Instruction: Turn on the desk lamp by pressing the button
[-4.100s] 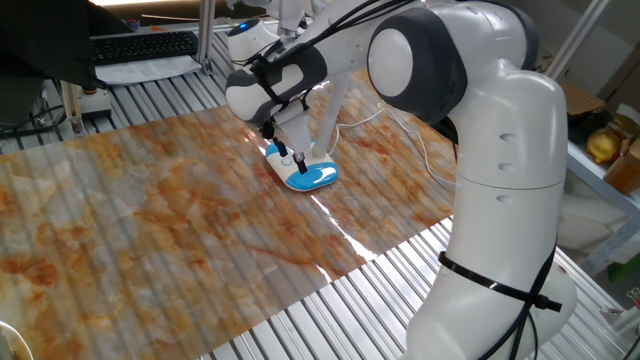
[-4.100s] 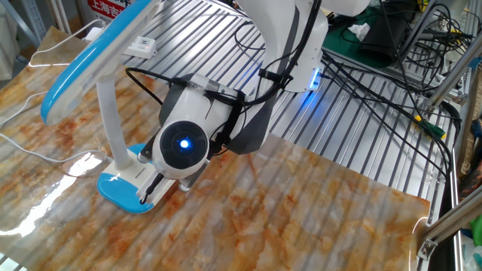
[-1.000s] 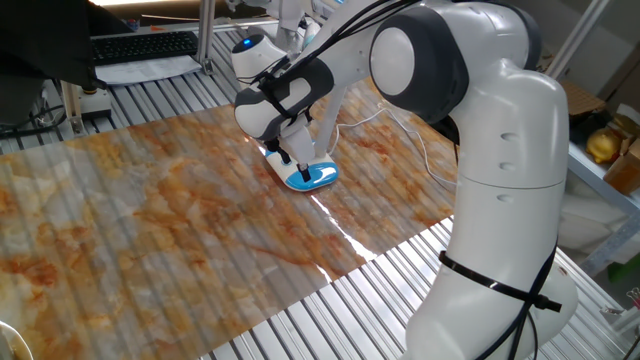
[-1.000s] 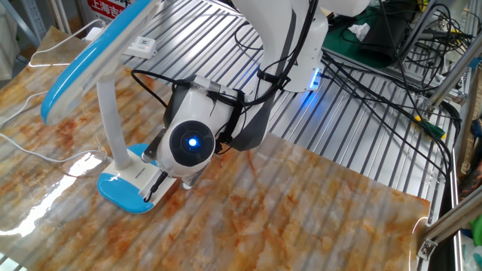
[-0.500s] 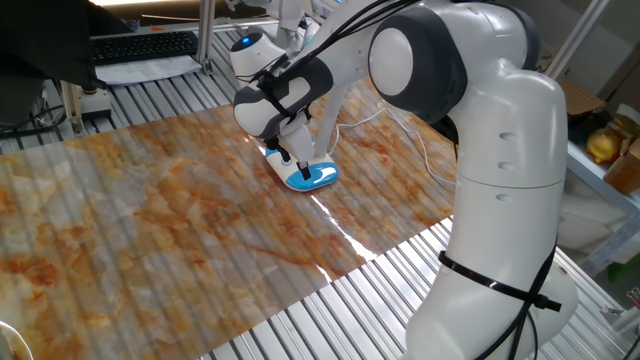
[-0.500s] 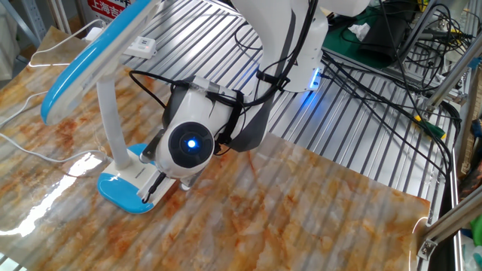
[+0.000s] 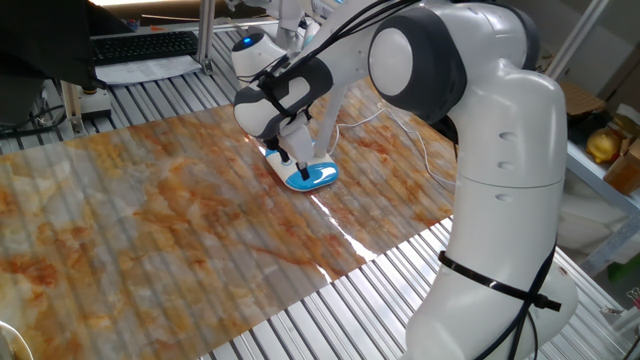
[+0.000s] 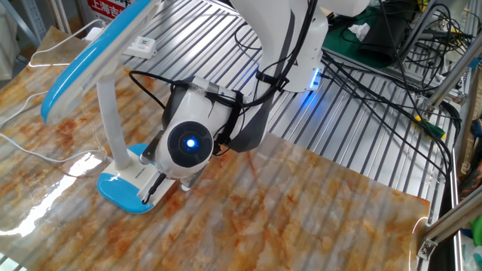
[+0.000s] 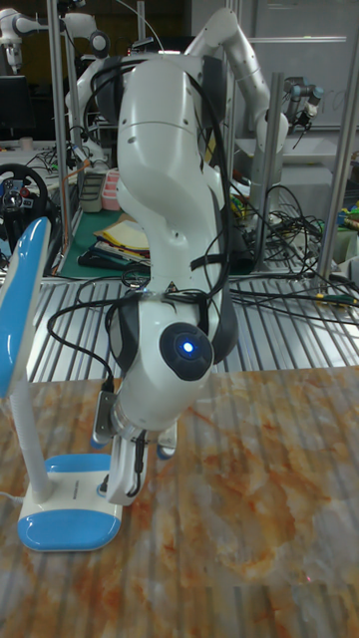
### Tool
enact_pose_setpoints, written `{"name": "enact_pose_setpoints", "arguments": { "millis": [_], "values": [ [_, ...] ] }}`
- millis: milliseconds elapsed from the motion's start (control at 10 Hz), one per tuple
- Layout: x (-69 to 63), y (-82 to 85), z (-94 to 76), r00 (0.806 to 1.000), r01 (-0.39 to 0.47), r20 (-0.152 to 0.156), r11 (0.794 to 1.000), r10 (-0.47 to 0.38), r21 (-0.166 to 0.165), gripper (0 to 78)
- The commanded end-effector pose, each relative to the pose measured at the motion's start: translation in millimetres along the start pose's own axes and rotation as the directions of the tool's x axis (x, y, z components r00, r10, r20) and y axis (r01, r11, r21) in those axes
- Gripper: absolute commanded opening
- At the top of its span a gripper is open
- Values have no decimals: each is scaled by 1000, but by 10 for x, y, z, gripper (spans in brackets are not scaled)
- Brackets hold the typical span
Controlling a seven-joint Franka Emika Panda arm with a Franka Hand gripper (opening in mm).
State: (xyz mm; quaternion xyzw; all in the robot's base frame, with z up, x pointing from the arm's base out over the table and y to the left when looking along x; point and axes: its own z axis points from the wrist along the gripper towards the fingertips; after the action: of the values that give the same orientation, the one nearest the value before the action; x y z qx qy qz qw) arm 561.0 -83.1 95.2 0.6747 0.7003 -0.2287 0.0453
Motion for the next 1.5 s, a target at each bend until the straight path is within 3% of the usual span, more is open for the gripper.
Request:
{"name": "enact_pose_setpoints", "arguments": {
  "millis": [100,300,500,1000,1500],
  "values": [
    [1,-1,28,1000,-3,1,1000,3,0,774],
    [1,-2,42,1000,-5,2,1000,5,5,774],
    [-6,-2,59,999,-21,33,1000,20,10,774],
    [8,-55,136,1000,-7,27,1000,6,4,774],
    [-27,-81,-53,1000,-6,30,1000,6,6,774]
  ]
}}
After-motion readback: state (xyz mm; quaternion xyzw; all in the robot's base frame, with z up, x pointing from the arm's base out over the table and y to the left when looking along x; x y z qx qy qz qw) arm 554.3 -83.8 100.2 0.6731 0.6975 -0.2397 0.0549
